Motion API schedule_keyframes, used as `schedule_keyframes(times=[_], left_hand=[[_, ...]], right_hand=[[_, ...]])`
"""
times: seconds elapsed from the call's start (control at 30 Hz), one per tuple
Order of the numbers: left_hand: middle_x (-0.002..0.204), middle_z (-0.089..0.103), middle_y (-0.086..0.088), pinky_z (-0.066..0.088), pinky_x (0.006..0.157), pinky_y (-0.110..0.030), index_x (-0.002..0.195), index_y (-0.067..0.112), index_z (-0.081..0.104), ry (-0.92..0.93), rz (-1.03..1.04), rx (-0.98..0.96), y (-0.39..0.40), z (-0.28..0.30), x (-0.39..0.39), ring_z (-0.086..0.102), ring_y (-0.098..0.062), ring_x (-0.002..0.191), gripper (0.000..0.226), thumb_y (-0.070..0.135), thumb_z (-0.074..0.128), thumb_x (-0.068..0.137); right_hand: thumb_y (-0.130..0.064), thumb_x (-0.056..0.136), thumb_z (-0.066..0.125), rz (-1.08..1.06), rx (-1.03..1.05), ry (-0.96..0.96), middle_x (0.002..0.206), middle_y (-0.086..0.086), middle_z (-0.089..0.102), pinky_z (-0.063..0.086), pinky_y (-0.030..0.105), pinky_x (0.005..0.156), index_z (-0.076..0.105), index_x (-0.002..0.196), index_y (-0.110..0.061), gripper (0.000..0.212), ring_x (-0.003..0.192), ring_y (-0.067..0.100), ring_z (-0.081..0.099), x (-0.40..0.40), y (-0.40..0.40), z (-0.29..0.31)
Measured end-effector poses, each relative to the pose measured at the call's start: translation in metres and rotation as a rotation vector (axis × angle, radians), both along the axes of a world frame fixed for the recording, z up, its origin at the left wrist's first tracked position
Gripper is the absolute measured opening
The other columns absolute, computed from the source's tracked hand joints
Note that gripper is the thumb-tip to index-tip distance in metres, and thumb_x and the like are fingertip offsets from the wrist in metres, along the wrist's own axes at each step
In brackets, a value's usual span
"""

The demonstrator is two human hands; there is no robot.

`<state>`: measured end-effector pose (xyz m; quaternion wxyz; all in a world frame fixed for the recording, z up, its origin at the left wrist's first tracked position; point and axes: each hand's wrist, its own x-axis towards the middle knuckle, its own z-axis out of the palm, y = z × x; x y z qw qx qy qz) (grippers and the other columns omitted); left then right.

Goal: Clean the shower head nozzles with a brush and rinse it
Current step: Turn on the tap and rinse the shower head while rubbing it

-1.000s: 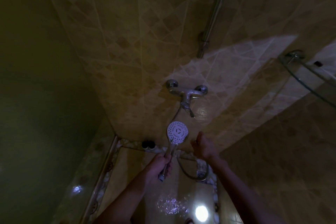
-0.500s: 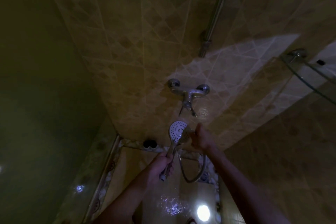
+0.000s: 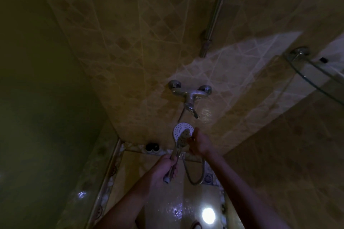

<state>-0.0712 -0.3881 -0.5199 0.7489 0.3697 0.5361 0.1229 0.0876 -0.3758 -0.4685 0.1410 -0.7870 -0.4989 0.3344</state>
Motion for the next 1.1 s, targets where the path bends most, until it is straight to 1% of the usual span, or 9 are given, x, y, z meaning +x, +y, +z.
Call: schedule_keyframes(times=[0.07,0.2,0.4,0.57,0.77,0.83,0.93,1.0,1.1], left_hand=[[0.061,0.050,-0.011,0.039,0.037,-0.021,0.083,0.010,0.045,0.000,-0.002,-0.001,0.001,0.001,0.001,0.048,-0.012,0.036,0.018,0.014,0.038,0.100],[0.061,0.048,-0.010,0.038,0.036,-0.020,0.086,0.010,0.045,-0.013,0.007,-0.002,0.005,0.004,0.000,0.047,-0.011,0.034,0.016,0.013,0.037,0.100],[0.063,0.048,-0.013,0.036,0.032,-0.017,0.086,0.009,0.046,-0.032,0.074,-0.002,0.016,0.004,-0.009,0.047,-0.009,0.031,0.016,0.009,0.036,0.100],[0.062,0.046,-0.012,0.035,0.032,-0.015,0.090,0.006,0.045,-0.057,0.190,-0.051,0.029,-0.004,-0.021,0.046,-0.010,0.031,0.013,0.007,0.036,0.099],[0.063,0.049,-0.010,0.036,0.036,-0.018,0.088,0.006,0.047,-0.069,0.261,-0.089,0.044,-0.012,-0.040,0.046,-0.012,0.036,0.013,0.008,0.039,0.098],[0.064,0.048,-0.010,0.037,0.036,-0.020,0.086,0.006,0.047,-0.079,0.279,-0.097,0.048,-0.015,-0.046,0.046,-0.012,0.038,0.015,0.007,0.038,0.098],[0.066,0.049,-0.011,0.038,0.038,-0.019,0.085,0.006,0.047,-0.103,0.306,-0.093,0.051,-0.019,-0.053,0.048,-0.012,0.039,0.016,0.003,0.036,0.097],[0.066,0.050,-0.010,0.038,0.038,-0.018,0.083,0.006,0.047,-0.110,0.324,-0.100,0.053,-0.019,-0.057,0.049,-0.012,0.038,0.018,0.003,0.036,0.097],[0.066,0.050,-0.010,0.039,0.037,-0.018,0.081,0.006,0.047,-0.125,0.355,-0.114,0.057,-0.020,-0.060,0.049,-0.012,0.037,0.019,0.004,0.038,0.097]], right_hand=[[-0.014,0.089,0.056,-0.009,0.002,-0.017,0.098,0.024,0.070,0.043,0.032,0.061,0.039,0.093,-0.013,0.017,0.087,0.036,0.068,0.003,0.009,0.002],[-0.014,0.091,0.056,-0.032,-0.008,-0.029,0.098,0.028,0.068,0.051,0.044,0.073,0.040,0.095,-0.009,0.017,0.088,0.041,0.067,0.015,0.016,0.004],[-0.029,0.095,0.053,-0.019,-0.070,-0.035,0.083,0.017,0.074,0.049,0.032,0.064,0.042,0.095,-0.009,0.023,0.070,0.029,0.068,0.028,0.009,-0.009],[-0.029,0.096,0.053,-0.071,-0.064,-0.002,0.077,0.016,0.074,0.039,0.014,0.040,0.040,0.094,-0.010,0.024,0.035,0.002,0.053,0.040,0.023,-0.027],[-0.025,0.095,0.054,-0.043,-0.107,-0.026,0.092,0.024,0.072,0.046,0.027,0.054,0.041,0.084,-0.015,0.020,0.059,0.025,0.065,0.048,0.062,-0.036],[-0.025,0.096,0.052,0.003,-0.135,-0.078,0.098,0.025,0.071,0.053,0.033,0.069,0.048,0.105,-0.005,0.023,0.081,0.032,0.070,0.045,0.074,-0.040],[-0.021,0.095,0.051,0.037,-0.125,-0.111,0.109,0.030,0.065,0.052,0.046,0.085,0.039,0.132,-0.001,0.045,0.098,0.041,0.065,0.043,0.089,-0.049],[-0.020,0.094,0.052,0.061,-0.130,-0.135,0.112,0.031,0.064,0.052,0.046,0.087,0.034,0.139,-0.002,0.052,0.100,0.042,0.064,0.041,0.094,-0.055],[-0.023,0.095,0.053,0.073,-0.132,-0.192,0.112,0.029,0.064,0.052,0.039,0.084,0.041,0.134,0.000,0.047,0.101,0.041,0.063,0.045,0.097,-0.067]])
